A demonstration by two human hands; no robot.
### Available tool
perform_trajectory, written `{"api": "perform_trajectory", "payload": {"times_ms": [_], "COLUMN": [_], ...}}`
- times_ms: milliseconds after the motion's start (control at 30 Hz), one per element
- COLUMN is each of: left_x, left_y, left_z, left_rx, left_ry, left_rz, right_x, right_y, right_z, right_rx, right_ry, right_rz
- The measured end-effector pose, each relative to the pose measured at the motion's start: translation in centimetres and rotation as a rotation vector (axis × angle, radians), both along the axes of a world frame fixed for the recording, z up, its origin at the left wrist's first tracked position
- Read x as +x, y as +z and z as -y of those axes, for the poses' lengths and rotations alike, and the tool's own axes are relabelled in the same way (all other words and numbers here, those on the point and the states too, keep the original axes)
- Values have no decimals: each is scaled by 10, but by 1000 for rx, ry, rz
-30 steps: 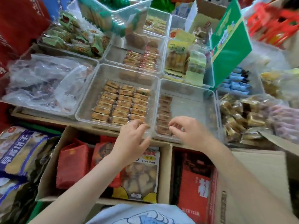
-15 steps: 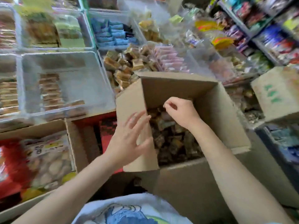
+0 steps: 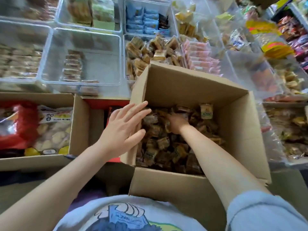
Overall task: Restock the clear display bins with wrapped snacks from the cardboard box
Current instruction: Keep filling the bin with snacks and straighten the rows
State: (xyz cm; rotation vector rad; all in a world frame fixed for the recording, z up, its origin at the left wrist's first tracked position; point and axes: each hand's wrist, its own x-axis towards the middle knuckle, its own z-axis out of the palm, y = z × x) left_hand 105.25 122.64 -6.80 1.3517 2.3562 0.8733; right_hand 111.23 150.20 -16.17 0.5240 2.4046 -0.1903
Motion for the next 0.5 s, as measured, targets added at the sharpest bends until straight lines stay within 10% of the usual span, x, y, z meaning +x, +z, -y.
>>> {"api": "perform_trajectory", "payload": {"times_ms": [500], "left_x": [-2], "left_y": [4], "left_z": [-2], "left_rx": [18], "left_ry": [-20], "left_rz": [74], "right_x": [7], "right_y": [-6], "right_z": [-24], "right_rx": [-168], "right_ry": [-177], "right_rz": [57]}}
